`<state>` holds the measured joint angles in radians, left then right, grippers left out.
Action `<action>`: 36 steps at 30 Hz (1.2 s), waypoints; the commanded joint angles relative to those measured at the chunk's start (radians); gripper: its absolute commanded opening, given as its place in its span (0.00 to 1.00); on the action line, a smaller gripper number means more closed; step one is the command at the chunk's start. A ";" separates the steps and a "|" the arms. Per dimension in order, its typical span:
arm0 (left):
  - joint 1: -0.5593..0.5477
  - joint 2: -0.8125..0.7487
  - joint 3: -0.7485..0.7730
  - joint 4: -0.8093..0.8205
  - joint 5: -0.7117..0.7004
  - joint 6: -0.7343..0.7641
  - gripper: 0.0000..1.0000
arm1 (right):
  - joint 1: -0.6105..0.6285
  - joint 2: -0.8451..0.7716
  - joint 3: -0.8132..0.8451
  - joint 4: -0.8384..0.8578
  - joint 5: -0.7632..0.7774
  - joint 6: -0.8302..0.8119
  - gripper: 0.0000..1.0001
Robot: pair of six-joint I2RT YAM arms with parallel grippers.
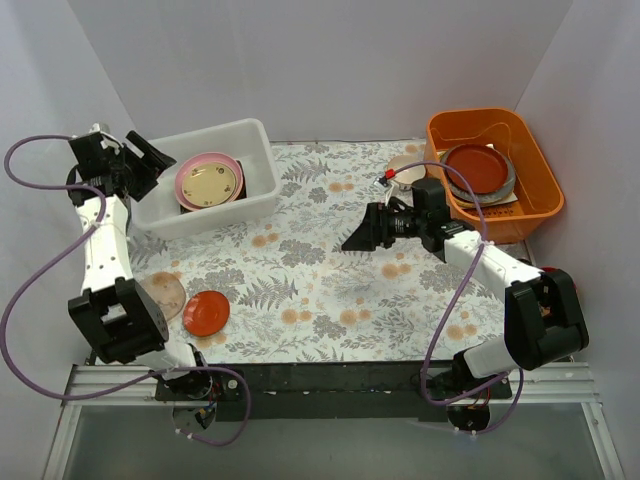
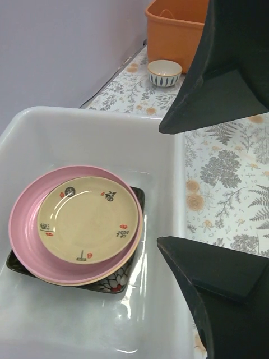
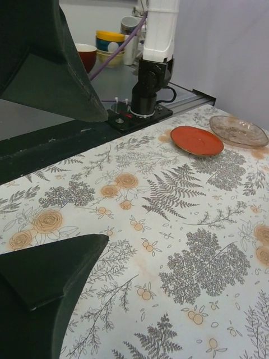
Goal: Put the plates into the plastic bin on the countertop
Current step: Pick up the plate at the center of the board.
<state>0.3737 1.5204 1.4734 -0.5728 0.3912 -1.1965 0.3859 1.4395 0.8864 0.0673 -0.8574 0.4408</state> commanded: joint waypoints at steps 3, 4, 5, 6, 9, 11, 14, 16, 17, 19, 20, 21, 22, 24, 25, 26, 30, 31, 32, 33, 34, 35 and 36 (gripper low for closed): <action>0.008 -0.163 -0.143 -0.119 -0.044 -0.040 0.74 | 0.051 0.002 0.045 0.011 0.014 -0.004 0.89; 0.008 -0.186 -0.200 -0.119 -0.052 -0.051 0.75 | 0.063 0.005 0.046 0.011 0.014 -0.002 0.89; 0.008 -0.212 -0.228 -0.119 -0.066 -0.078 0.75 | 0.070 0.006 0.048 0.009 0.018 -0.002 0.89; 0.011 -0.270 -0.251 -0.121 -0.072 -0.087 0.75 | 0.076 0.006 0.049 0.009 0.021 -0.002 0.89; 0.010 -0.347 -0.326 -0.159 -0.129 -0.110 0.75 | 0.106 0.013 0.055 0.008 0.035 -0.002 0.89; 0.011 -0.416 -0.369 -0.186 -0.164 -0.120 0.75 | 0.133 0.027 0.060 0.012 0.043 -0.001 0.89; 0.011 -0.503 -0.442 -0.217 -0.215 -0.130 0.75 | 0.165 0.044 0.062 0.041 0.049 0.019 0.88; 0.011 -0.535 -0.470 -0.252 -0.287 -0.152 0.81 | 0.186 0.059 0.069 0.054 0.050 0.026 0.88; 0.010 -0.543 -0.498 -0.269 -0.299 -0.158 0.82 | 0.194 0.064 0.072 0.055 0.054 0.029 0.88; 0.010 -0.557 -0.531 -0.289 -0.298 -0.195 0.84 | 0.211 0.076 0.077 0.060 0.057 0.029 0.88; 0.010 -0.562 -0.570 -0.295 -0.292 -0.207 0.84 | 0.215 0.078 0.077 0.062 0.057 0.030 0.88; 0.010 -0.568 -0.587 -0.300 -0.290 -0.239 0.84 | 0.223 0.084 0.077 0.066 0.058 0.032 0.88; 0.010 -0.577 -0.605 -0.299 -0.287 -0.251 0.84 | 0.225 0.084 0.074 0.069 0.058 0.035 0.88; 0.011 -0.614 -0.657 -0.285 -0.285 -0.281 0.84 | 0.231 0.087 0.065 0.083 0.057 0.042 0.88; 0.013 -0.626 -0.676 -0.277 -0.281 -0.307 0.85 | 0.232 0.085 0.065 0.086 0.055 0.042 0.88; 0.014 -0.641 -0.688 -0.269 -0.281 -0.313 0.86 | 0.234 0.085 0.060 0.086 0.055 0.042 0.88; 0.025 -0.641 -0.746 -0.248 -0.275 -0.304 0.86 | 0.235 0.084 0.049 0.086 0.054 0.036 0.88; 0.028 -0.640 -0.754 -0.237 -0.264 -0.287 0.86 | 0.235 0.085 0.045 0.088 0.052 0.038 0.88; 0.030 -0.638 -0.763 -0.236 -0.259 -0.276 0.86 | 0.234 0.088 0.042 0.089 0.051 0.038 0.88; 0.031 -0.635 -0.769 -0.233 -0.259 -0.269 0.86 | 0.235 0.090 0.042 0.094 0.049 0.039 0.88; 0.034 -0.635 -0.786 -0.236 -0.265 -0.265 0.86 | 0.235 0.091 0.040 0.097 0.049 0.041 0.88; 0.037 -0.635 -0.794 -0.228 -0.256 -0.258 0.86 | 0.237 0.096 0.042 0.097 0.052 0.041 0.88; 0.040 -0.632 -0.797 -0.225 -0.247 -0.255 0.86 | 0.246 0.101 0.051 0.086 0.063 0.030 0.88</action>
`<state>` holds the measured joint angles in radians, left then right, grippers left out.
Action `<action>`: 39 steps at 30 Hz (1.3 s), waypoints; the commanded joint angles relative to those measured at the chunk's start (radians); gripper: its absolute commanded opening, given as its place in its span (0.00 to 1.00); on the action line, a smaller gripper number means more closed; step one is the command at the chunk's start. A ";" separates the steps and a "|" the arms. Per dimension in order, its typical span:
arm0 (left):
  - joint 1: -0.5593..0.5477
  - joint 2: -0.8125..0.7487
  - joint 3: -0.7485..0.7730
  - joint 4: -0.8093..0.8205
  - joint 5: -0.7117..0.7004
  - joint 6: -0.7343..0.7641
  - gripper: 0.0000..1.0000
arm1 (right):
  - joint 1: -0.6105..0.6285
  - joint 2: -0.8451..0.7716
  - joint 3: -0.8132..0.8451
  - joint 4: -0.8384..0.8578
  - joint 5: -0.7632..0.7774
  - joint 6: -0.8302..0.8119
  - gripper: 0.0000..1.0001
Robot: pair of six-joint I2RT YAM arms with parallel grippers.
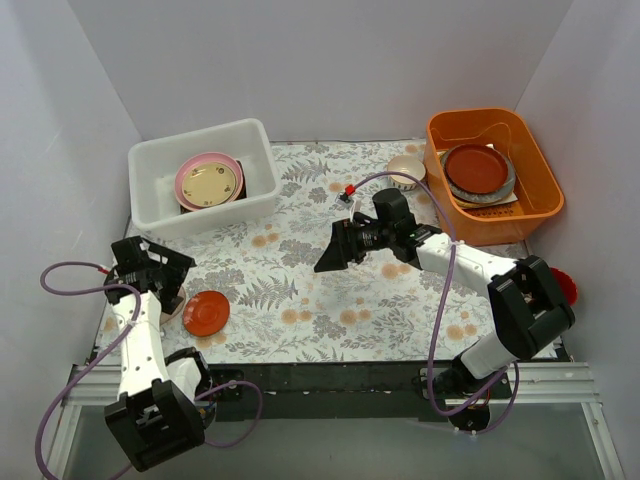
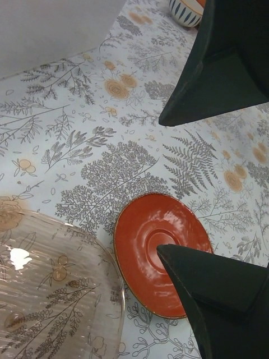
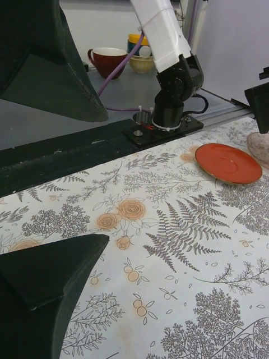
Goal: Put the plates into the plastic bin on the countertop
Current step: Pick up the plate at the center of the board.
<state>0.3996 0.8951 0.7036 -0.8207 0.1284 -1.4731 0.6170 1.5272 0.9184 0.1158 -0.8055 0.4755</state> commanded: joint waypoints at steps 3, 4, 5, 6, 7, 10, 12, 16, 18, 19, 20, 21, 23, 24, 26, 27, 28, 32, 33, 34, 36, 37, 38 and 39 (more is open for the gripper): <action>0.018 -0.002 -0.010 0.018 0.014 0.026 0.86 | 0.056 0.050 0.072 -0.017 0.046 -0.040 0.88; 0.019 0.002 -0.006 0.014 0.013 0.031 0.86 | 0.070 0.059 0.083 -0.033 0.052 -0.047 0.88; 0.021 0.004 0.002 0.009 0.007 0.040 0.86 | 0.082 0.079 0.091 -0.030 0.055 -0.046 0.88; 0.021 0.005 0.004 0.009 0.007 0.045 0.86 | 0.105 0.089 0.096 -0.019 0.055 -0.038 0.88; 0.022 0.017 0.005 0.000 0.002 0.046 0.86 | 0.115 0.100 0.106 0.002 0.052 -0.019 0.88; 0.031 0.051 -0.007 0.014 0.045 0.053 0.86 | 0.161 0.152 0.129 0.041 0.054 0.012 0.87; 0.036 0.070 -0.027 0.026 0.088 0.054 0.86 | 0.200 0.206 0.155 0.048 0.063 0.028 0.87; 0.042 0.090 -0.029 0.040 0.119 0.066 0.85 | 0.263 0.293 0.194 0.120 0.083 0.115 0.84; 0.045 0.082 -0.010 0.040 0.116 0.069 0.85 | 0.297 0.338 0.197 0.203 0.101 0.191 0.83; 0.047 0.079 -0.003 0.037 0.112 0.077 0.85 | 0.306 0.353 0.198 0.222 0.114 0.218 0.82; 0.047 0.077 0.005 0.034 0.109 0.079 0.85 | 0.319 0.385 0.201 0.243 0.124 0.241 0.82; 0.047 0.074 0.011 0.029 0.108 0.080 0.85 | 0.338 0.404 0.226 0.254 0.137 0.264 0.81; 0.048 0.074 0.030 0.020 0.115 0.082 0.85 | 0.369 0.456 0.279 0.210 0.161 0.256 0.79; 0.048 0.071 0.036 0.017 0.120 0.080 0.85 | 0.377 0.471 0.322 0.200 0.179 0.255 0.79; 0.050 0.065 0.050 0.014 0.140 0.077 0.85 | 0.401 0.516 0.376 0.170 0.206 0.252 0.76; 0.051 0.056 0.053 0.012 0.148 0.074 0.85 | 0.409 0.531 0.437 0.150 0.241 0.246 0.73; 0.050 0.051 0.066 0.018 0.155 0.076 0.85 | 0.417 0.548 0.465 0.107 0.261 0.230 0.72; 0.051 0.056 0.123 0.005 0.149 0.120 0.86 | 0.438 0.648 0.588 0.036 0.313 0.221 0.72; 0.051 0.059 0.138 -0.009 0.146 0.128 0.86 | 0.441 0.662 0.603 0.032 0.328 0.222 0.71; 0.050 0.064 0.148 -0.014 0.148 0.134 0.86 | 0.443 0.686 0.631 0.022 0.334 0.230 0.70; 0.050 0.064 0.169 -0.023 0.145 0.142 0.86 | 0.448 0.706 0.654 0.010 0.356 0.232 0.68; 0.050 0.061 0.172 -0.021 0.148 0.143 0.86 | 0.448 0.724 0.677 0.002 0.361 0.235 0.67; 0.050 0.056 0.177 -0.020 0.152 0.143 0.86 | 0.448 0.734 0.686 -0.008 0.367 0.238 0.66; 0.051 0.053 0.178 -0.020 0.158 0.140 0.86 | 0.449 0.741 0.697 -0.013 0.373 0.239 0.64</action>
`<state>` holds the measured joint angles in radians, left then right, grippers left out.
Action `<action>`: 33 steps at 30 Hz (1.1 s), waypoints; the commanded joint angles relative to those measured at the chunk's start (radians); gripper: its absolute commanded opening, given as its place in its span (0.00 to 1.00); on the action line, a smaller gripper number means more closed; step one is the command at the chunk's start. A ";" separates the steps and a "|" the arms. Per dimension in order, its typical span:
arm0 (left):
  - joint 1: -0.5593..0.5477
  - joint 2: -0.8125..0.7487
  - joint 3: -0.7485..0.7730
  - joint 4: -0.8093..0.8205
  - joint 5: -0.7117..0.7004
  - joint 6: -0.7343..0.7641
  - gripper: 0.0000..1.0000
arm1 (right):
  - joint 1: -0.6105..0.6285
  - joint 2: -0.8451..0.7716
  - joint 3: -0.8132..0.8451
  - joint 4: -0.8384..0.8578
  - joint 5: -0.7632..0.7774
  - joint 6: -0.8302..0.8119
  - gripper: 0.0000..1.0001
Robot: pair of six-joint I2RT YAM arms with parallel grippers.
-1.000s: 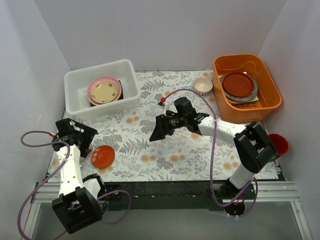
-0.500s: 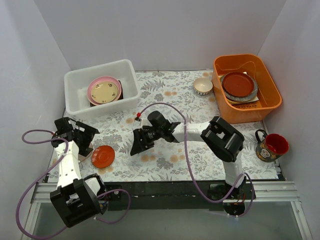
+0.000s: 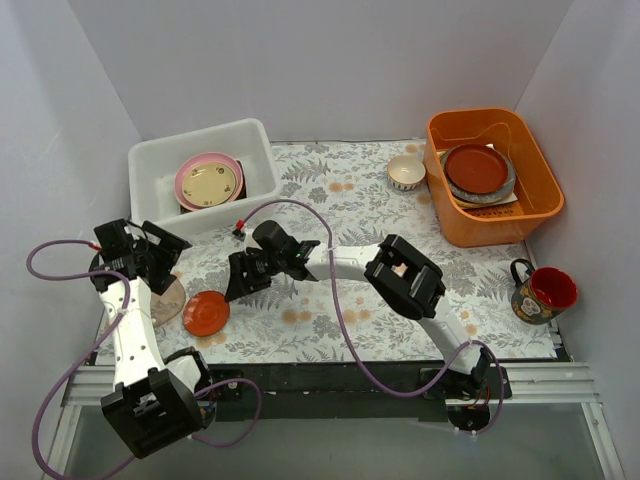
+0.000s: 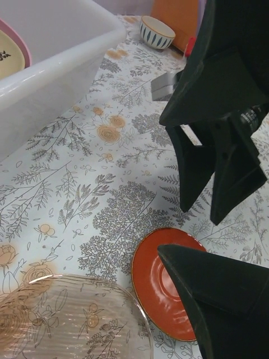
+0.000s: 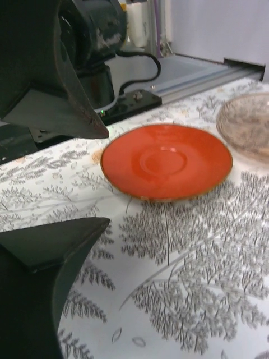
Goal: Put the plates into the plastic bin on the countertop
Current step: Pick up the plate at the center of the board.
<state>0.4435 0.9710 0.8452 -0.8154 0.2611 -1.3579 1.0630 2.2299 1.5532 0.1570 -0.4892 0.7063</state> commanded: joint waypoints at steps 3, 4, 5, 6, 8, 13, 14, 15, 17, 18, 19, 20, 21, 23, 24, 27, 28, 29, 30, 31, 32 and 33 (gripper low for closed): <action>0.008 -0.028 0.045 -0.025 0.036 0.025 0.86 | 0.006 0.059 0.085 -0.063 0.073 0.009 0.61; 0.006 -0.029 0.045 -0.024 0.041 0.026 0.86 | 0.011 0.069 0.088 -0.063 0.078 0.010 0.60; 0.006 -0.029 0.048 -0.027 0.041 0.026 0.86 | 0.012 0.074 0.100 -0.059 0.075 0.013 0.60; 0.006 -0.029 0.052 -0.027 0.041 0.026 0.86 | 0.014 0.080 0.110 -0.063 0.074 0.016 0.58; 0.006 -0.026 0.055 -0.030 0.044 0.029 0.86 | 0.023 0.100 0.136 -0.068 0.064 0.018 0.57; 0.008 -0.028 0.055 -0.031 0.046 0.031 0.86 | 0.037 0.137 0.176 -0.094 0.054 0.015 0.54; 0.006 -0.028 0.052 -0.031 0.046 0.031 0.86 | 0.038 0.142 0.185 -0.105 0.048 0.015 0.53; 0.008 -0.031 0.054 -0.030 0.047 0.029 0.86 | 0.038 0.148 0.191 -0.111 0.044 0.015 0.52; 0.006 -0.031 0.051 -0.031 0.046 0.028 0.86 | 0.040 0.149 0.192 -0.122 0.038 0.015 0.50; 0.006 -0.032 0.049 -0.030 0.047 0.028 0.86 | 0.041 0.149 0.192 -0.125 0.038 0.012 0.49; 0.008 -0.031 0.045 -0.028 0.047 0.028 0.86 | 0.045 0.148 0.192 -0.132 0.041 0.004 0.48; 0.008 -0.031 0.045 -0.024 0.047 0.028 0.86 | 0.046 0.148 0.194 -0.132 0.041 0.002 0.46; 0.006 -0.028 0.043 -0.022 0.046 0.028 0.86 | 0.049 0.149 0.196 -0.135 0.038 0.001 0.46; 0.008 -0.028 0.040 -0.021 0.046 0.028 0.86 | 0.052 0.154 0.202 -0.142 0.035 -0.002 0.44; 0.006 -0.029 0.038 -0.022 0.046 0.026 0.86 | 0.052 0.160 0.205 -0.143 0.034 -0.002 0.43; 0.008 -0.028 0.038 -0.021 0.044 0.029 0.86 | 0.054 0.172 0.220 -0.154 0.023 0.002 0.34; 0.006 -0.029 0.038 -0.022 0.043 0.031 0.86 | 0.054 0.174 0.217 -0.151 0.018 0.007 0.31; 0.006 -0.032 0.038 -0.024 0.040 0.031 0.86 | 0.055 0.177 0.217 -0.140 0.012 0.019 0.27; 0.006 -0.032 0.040 -0.027 0.027 0.031 0.86 | 0.054 0.178 0.214 -0.129 0.005 0.025 0.25; 0.006 -0.034 0.043 -0.030 0.024 0.036 0.86 | 0.055 0.181 0.209 -0.123 -0.002 0.028 0.23; 0.006 -0.034 0.045 -0.033 0.023 0.040 0.86 | 0.054 0.180 0.205 -0.114 -0.005 0.033 0.18; 0.008 -0.035 0.045 -0.033 0.018 0.042 0.86 | 0.054 0.181 0.200 -0.097 -0.011 0.042 0.15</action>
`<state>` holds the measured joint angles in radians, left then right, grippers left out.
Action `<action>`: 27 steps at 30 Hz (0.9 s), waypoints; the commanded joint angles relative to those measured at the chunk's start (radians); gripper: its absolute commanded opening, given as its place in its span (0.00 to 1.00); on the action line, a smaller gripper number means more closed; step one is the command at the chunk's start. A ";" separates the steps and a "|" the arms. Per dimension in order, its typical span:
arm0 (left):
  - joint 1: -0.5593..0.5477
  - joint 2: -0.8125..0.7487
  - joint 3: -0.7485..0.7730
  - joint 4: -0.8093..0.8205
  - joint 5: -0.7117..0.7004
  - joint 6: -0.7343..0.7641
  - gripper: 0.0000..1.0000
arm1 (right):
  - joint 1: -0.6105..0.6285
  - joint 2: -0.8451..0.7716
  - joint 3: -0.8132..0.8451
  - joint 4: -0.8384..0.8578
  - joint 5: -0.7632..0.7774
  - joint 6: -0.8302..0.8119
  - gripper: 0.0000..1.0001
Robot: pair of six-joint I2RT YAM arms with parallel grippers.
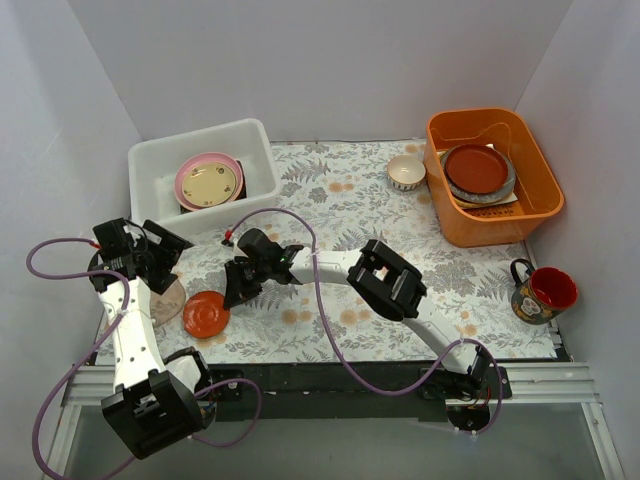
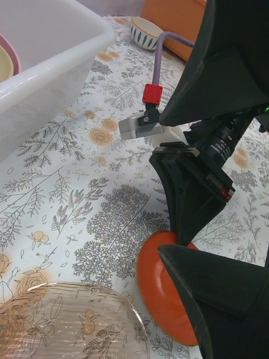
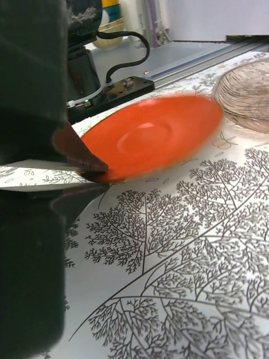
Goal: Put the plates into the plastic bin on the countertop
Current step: Pick up the plate at the center of the board.
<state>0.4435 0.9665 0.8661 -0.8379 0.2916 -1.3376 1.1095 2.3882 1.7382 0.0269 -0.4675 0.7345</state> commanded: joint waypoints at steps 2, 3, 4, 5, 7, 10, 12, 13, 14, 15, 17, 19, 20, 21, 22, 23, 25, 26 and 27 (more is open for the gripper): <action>0.006 -0.029 0.024 -0.012 -0.019 0.025 0.86 | 0.009 0.026 0.015 0.038 -0.043 0.014 0.11; 0.006 -0.028 0.024 -0.013 -0.020 0.026 0.86 | 0.006 0.025 0.012 0.033 -0.045 0.009 0.11; 0.008 -0.028 0.024 -0.012 -0.019 0.026 0.86 | 0.004 0.023 0.006 0.033 -0.046 0.009 0.11; 0.008 -0.029 0.024 -0.012 -0.019 0.028 0.86 | 0.000 0.017 -0.002 0.034 -0.046 0.008 0.10; 0.008 -0.031 0.021 -0.012 -0.016 0.028 0.86 | -0.011 -0.003 -0.043 0.054 -0.048 0.008 0.09; 0.008 -0.035 0.005 -0.010 -0.017 0.025 0.86 | -0.034 -0.032 -0.097 0.064 -0.049 0.000 0.09; 0.006 -0.038 -0.006 -0.004 -0.016 0.025 0.86 | -0.052 -0.055 -0.143 0.068 -0.051 -0.004 0.09; 0.006 -0.040 -0.012 -0.004 -0.017 0.023 0.86 | -0.059 -0.061 -0.160 0.068 -0.049 -0.013 0.09; 0.006 -0.041 -0.016 0.002 -0.014 0.023 0.86 | -0.065 -0.075 -0.175 0.068 -0.051 -0.021 0.09; 0.008 -0.041 -0.021 0.000 -0.014 0.022 0.86 | -0.080 -0.083 -0.207 0.068 -0.051 -0.026 0.09; 0.006 -0.041 -0.026 0.005 -0.011 0.020 0.86 | -0.095 -0.106 -0.236 0.067 -0.049 -0.044 0.09; 0.006 -0.041 -0.029 0.005 -0.011 0.018 0.86 | -0.126 -0.124 -0.288 0.070 -0.052 -0.052 0.09; 0.006 -0.041 -0.030 0.005 -0.011 0.018 0.86 | -0.137 -0.142 -0.307 0.076 -0.054 -0.058 0.09; 0.008 -0.041 -0.032 0.008 -0.011 0.018 0.86 | -0.157 -0.152 -0.322 0.077 -0.056 -0.063 0.08; 0.008 -0.043 -0.033 0.011 -0.011 0.020 0.86 | -0.166 -0.161 -0.348 0.079 -0.057 -0.066 0.08; 0.008 -0.043 -0.039 0.014 -0.011 0.020 0.86 | -0.174 -0.178 -0.359 0.082 -0.060 -0.070 0.08; 0.008 -0.040 -0.044 0.017 -0.008 0.020 0.86 | -0.195 -0.193 -0.377 0.084 -0.069 -0.081 0.08; 0.006 -0.038 -0.045 0.017 -0.009 0.020 0.86 | -0.201 -0.207 -0.387 0.081 -0.071 -0.086 0.08; 0.008 -0.035 -0.047 0.017 -0.009 0.021 0.86 | -0.211 -0.214 -0.391 0.076 -0.074 -0.093 0.07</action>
<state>0.4435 0.9478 0.8356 -0.8307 0.2790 -1.3239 0.9318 2.2131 1.3911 0.1520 -0.5819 0.7254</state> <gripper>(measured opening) 0.861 0.126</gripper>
